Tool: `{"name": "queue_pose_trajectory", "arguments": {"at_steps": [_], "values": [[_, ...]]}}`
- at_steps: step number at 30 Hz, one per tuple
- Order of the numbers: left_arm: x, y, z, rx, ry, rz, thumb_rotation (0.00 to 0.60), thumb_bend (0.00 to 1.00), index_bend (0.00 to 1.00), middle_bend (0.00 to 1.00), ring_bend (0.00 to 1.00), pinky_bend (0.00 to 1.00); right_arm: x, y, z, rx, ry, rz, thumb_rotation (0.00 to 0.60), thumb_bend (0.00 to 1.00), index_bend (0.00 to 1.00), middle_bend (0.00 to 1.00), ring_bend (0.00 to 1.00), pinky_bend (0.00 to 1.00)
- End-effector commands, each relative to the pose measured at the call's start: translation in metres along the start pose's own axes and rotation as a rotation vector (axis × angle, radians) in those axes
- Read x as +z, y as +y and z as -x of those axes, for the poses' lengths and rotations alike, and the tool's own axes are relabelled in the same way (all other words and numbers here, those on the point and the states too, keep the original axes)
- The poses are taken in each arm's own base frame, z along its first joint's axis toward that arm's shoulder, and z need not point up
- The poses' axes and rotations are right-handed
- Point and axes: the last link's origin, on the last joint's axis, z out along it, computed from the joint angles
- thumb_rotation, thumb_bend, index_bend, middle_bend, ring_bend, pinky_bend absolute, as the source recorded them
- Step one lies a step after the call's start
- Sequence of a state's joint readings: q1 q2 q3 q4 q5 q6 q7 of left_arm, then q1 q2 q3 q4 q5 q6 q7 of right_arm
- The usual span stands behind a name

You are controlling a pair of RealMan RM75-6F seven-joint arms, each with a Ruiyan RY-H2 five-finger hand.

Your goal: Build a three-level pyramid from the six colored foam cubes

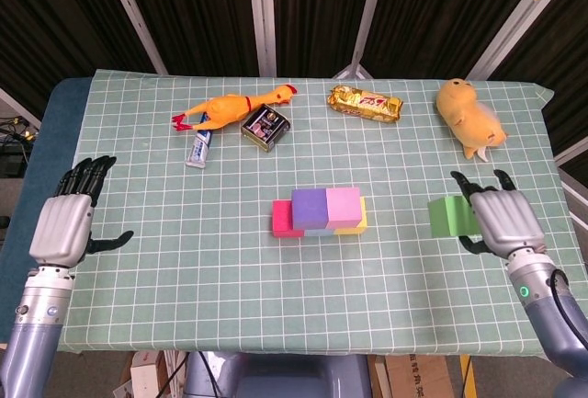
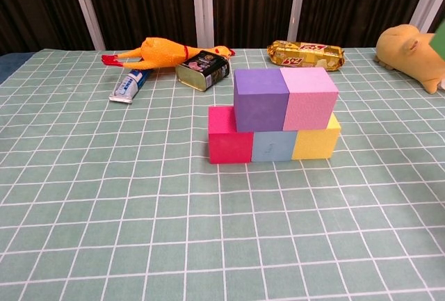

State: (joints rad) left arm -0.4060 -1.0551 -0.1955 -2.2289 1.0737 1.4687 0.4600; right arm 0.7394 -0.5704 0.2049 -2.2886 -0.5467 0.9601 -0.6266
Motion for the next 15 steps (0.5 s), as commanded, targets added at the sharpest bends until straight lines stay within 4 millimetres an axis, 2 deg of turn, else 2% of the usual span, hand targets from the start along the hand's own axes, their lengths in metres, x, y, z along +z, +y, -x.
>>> {"name": "queue_pose_trajectory", "arguments": {"at_steps": [1, 8, 15], "values": [[0.001, -0.003, -0.003, -0.013, -0.006, -0.007, 0.6, 0.1, 0.0, 0.05, 0.02, 0.09, 0.009, -0.06, -0.033, -0.064, 0.005, -0.091, 0.6, 0.33, 0.05, 0.47, 0.35, 0.0], [0.002, -0.009, -0.002, -0.009, -0.032, -0.021, 0.6, 0.11, 0.0, 0.05, 0.02, 0.08, 0.029, -0.112, -0.031, -0.07, -0.026, -0.067, 0.6, 0.33, 0.05, 0.47, 0.35, 0.0], [0.007, -0.016, -0.007, -0.036, -0.037, -0.042, 0.6, 0.1, 0.0, 0.05, 0.02, 0.08, 0.037, -0.154, -0.026, -0.09, -0.058, -0.052, 0.6, 0.33, 0.05, 0.47, 0.35, 0.0]]}}
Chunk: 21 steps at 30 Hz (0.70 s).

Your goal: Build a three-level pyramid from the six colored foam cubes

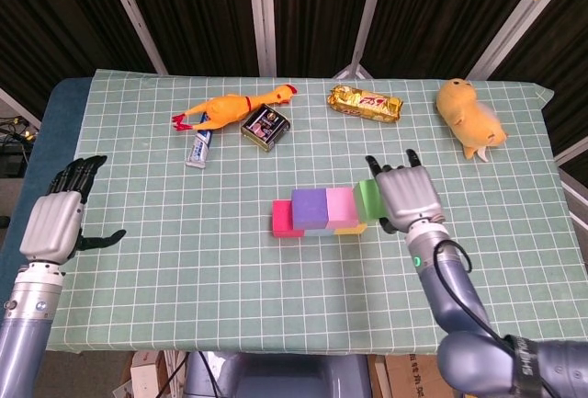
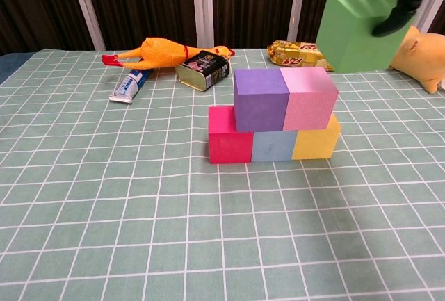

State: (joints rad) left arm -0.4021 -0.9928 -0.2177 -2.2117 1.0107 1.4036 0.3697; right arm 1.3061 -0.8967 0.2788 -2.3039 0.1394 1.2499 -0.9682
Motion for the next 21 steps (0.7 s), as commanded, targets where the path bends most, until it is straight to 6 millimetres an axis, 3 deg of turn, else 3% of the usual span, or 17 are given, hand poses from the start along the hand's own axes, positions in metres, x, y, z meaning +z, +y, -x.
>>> {"name": "queue_pose_trajectory", "arguments": {"at_steps": [1, 4, 9, 21], "values": [[0.001, -0.001, -0.002, -0.002, -0.003, -0.001, 0.6, 0.1, 0.0, 0.05, 0.02, 0.08, 0.006, -0.026, -0.002, -0.03, -0.008, 0.006, 0.6, 0.33, 0.05, 0.47, 0.35, 0.0], [0.001, -0.001, -0.003, 0.002, 0.0, 0.005, 0.6, 0.1, 0.0, 0.05, 0.02, 0.08, 0.011, -0.045, -0.005, -0.013, -0.015, 0.009, 0.6, 0.33, 0.05, 0.47, 0.35, 0.0], [0.0, -0.002, -0.004, -0.002, 0.0, 0.006, 0.6, 0.1, 0.0, 0.05, 0.02, 0.08, 0.015, -0.059, -0.012, 0.005, -0.015, 0.026, 0.6, 0.33, 0.05, 0.47, 0.35, 0.0], [0.001, -0.004, -0.005, -0.012, -0.006, -0.006, 0.6, 0.1, 0.0, 0.05, 0.02, 0.08, 0.029, -0.069, -0.007, 0.046, -0.111, 0.108, 0.6, 0.33, 0.05, 0.47, 0.35, 0.0]]}}
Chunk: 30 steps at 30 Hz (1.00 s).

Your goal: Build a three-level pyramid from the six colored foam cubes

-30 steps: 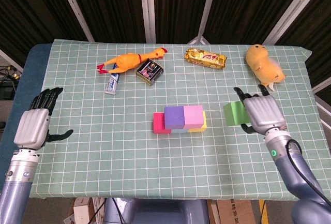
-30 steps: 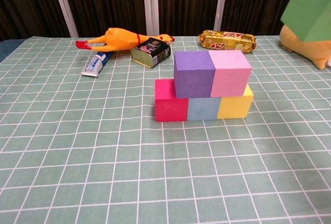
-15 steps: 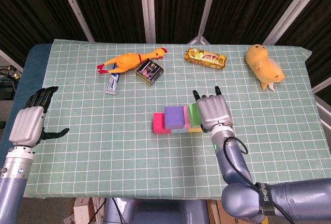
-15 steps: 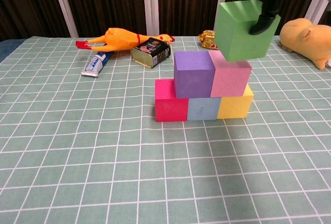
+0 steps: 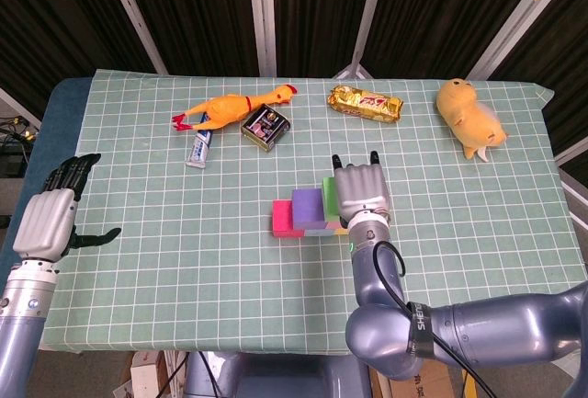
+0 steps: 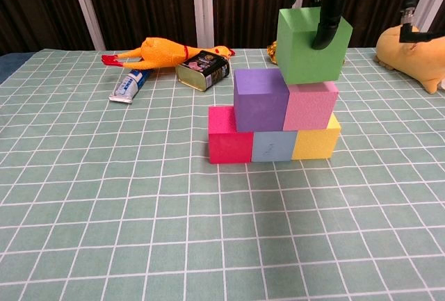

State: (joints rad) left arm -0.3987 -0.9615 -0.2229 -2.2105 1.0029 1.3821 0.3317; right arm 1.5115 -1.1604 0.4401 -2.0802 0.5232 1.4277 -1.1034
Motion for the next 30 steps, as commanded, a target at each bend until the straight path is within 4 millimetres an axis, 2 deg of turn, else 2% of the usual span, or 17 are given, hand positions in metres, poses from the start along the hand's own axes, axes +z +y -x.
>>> {"name": "queue_pose_trajectory", "arguments": {"at_steps": [1, 30], "values": [[0.001, 0.0, 0.0, -0.001, 0.0, -0.001, 0.6, 0.1, 0.0, 0.05, 0.02, 0.08, 0.004, -0.003, 0.001, 0.014, -0.017, 0.006, 0.6, 0.33, 0.05, 0.47, 0.35, 0.0], [0.002, -0.003, 0.005, 0.002, -0.008, -0.011, 0.6, 0.11, 0.0, 0.05, 0.02, 0.08, 0.012, -0.022, -0.001, 0.013, -0.011, 0.019, 0.6, 0.33, 0.05, 0.47, 0.35, 0.0]]}}
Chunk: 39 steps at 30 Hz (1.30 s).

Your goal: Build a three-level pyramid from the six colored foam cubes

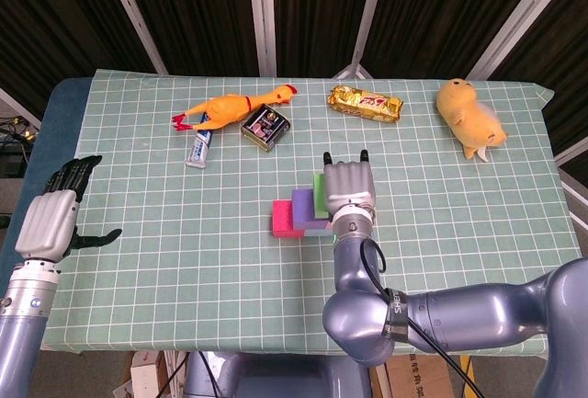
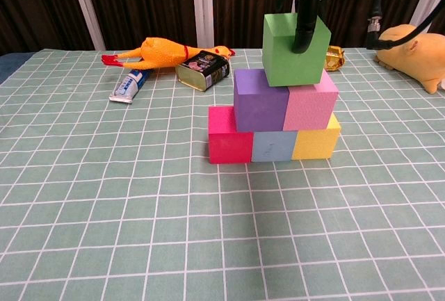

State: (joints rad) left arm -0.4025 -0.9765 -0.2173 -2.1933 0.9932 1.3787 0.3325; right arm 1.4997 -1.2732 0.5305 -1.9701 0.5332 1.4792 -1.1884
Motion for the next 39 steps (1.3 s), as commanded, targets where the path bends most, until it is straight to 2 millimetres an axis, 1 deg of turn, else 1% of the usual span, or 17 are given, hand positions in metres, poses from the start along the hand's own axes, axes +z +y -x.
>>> {"name": "queue_pose_trajectory", "arguments": {"at_steps": [1, 39], "values": [[0.001, 0.0, 0.0, 0.001, 0.001, -0.001, 0.6, 0.11, 0.0, 0.05, 0.02, 0.08, 0.0, -0.002, 0.001, -0.005, -0.003, 0.001, 0.6, 0.33, 0.05, 0.47, 0.35, 0.0], [0.002, -0.001, -0.003, -0.005, 0.009, 0.001, 0.6, 0.1, 0.0, 0.05, 0.02, 0.08, 0.0, -0.012, 0.005, 0.009, 0.0, -0.019, 0.6, 0.33, 0.04, 0.47, 0.35, 0.0]]}}
